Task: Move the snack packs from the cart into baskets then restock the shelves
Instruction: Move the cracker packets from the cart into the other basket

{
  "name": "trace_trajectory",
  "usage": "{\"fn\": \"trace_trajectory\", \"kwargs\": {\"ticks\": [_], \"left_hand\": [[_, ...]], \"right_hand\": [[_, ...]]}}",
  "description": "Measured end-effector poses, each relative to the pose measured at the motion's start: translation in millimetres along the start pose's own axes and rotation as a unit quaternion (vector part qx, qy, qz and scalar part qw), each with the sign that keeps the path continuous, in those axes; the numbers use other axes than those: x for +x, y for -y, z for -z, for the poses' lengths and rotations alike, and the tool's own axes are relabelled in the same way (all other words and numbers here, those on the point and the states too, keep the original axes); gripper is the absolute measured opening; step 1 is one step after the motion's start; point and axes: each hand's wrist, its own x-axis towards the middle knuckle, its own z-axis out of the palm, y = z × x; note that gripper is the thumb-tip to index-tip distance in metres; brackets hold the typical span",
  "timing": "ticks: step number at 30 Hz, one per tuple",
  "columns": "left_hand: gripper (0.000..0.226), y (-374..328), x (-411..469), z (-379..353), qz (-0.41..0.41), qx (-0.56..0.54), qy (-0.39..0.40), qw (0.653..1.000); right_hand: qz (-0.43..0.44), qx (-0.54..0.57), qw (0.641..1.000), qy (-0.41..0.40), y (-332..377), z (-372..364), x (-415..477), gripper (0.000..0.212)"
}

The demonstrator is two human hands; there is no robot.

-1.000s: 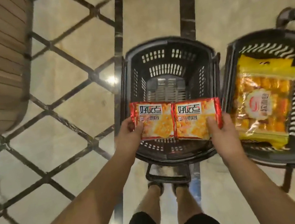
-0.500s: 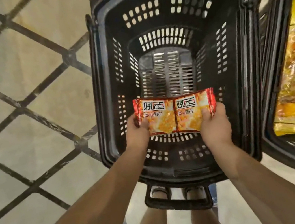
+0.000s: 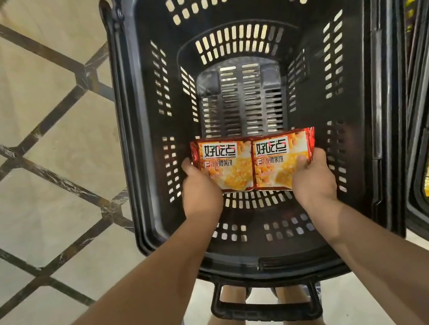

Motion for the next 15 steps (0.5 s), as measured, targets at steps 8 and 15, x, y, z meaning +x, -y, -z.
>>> {"fn": "trace_trajectory", "kwargs": {"ticks": [8, 15], "left_hand": [[0.049, -6.9, -6.2, 3.7, -0.040, 0.129, 0.033, 0.990], [0.048, -14.2, -5.4, 14.8, -0.010, 0.076, 0.064, 0.995]], "right_hand": [[0.039, -0.160, 0.986, -0.018, 1.4, -9.5, -12.0, 0.031], [0.079, -0.149, 0.985, -0.040, 6.1, -4.2, -15.8, 0.030]]}}
